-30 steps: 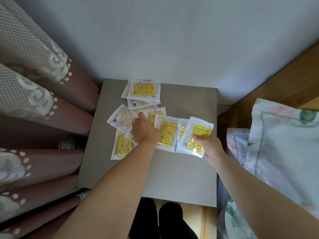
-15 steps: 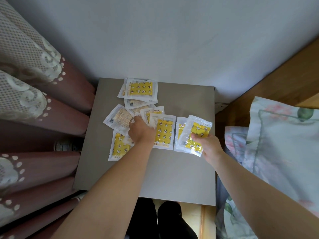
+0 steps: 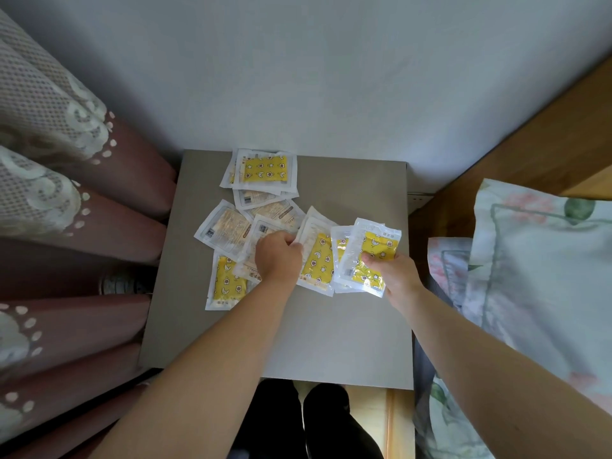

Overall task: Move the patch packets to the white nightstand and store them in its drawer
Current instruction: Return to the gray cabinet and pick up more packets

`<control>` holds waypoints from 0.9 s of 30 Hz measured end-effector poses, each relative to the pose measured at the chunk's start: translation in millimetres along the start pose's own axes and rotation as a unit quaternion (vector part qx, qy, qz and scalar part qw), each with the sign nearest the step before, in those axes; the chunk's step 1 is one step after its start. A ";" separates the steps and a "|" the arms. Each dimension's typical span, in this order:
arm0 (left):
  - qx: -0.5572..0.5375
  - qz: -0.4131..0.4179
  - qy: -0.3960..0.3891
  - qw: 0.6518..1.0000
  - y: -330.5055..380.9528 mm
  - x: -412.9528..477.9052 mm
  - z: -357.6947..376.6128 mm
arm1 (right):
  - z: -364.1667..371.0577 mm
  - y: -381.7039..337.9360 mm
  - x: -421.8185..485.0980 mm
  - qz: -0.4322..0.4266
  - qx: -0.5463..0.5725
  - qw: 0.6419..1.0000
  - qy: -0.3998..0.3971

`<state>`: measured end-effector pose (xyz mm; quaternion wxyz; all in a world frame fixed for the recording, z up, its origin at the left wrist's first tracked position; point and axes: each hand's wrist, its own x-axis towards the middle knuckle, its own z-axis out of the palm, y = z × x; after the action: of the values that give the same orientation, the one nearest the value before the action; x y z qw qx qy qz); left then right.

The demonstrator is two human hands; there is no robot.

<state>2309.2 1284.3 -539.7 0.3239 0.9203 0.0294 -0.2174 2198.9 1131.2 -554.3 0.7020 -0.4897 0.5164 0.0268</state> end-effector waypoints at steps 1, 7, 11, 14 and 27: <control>-0.025 -0.003 -0.013 1.000 2.9 -1.7 -0.8 | 0.0 -0.1 0.0 0.001 -0.002 1.000 0.001; -0.121 -0.023 -0.099 0.987 5.7 -12.9 2.0 | 1.9 0.0 1.1 0.003 -0.001 1.000 0.008; -0.202 -0.067 -0.088 0.973 2.0 -20.1 -0.8 | 1.6 -3.5 -2.2 0.037 0.020 0.999 0.000; -0.244 -0.082 -0.076 0.963 3.8 -26.6 -9.7 | -10.2 -10.2 -12.2 0.103 0.134 0.984 -0.066; -0.270 -0.059 -0.116 0.954 12.4 -123.6 -85.2 | -6.8 -16.4 -149.0 0.104 0.257 0.950 -0.142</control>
<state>2232.4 1337.1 -421.4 0.5485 0.7632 0.1032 -0.3256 2133.8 1187.6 -431.4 0.8636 -0.2273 0.4487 0.0351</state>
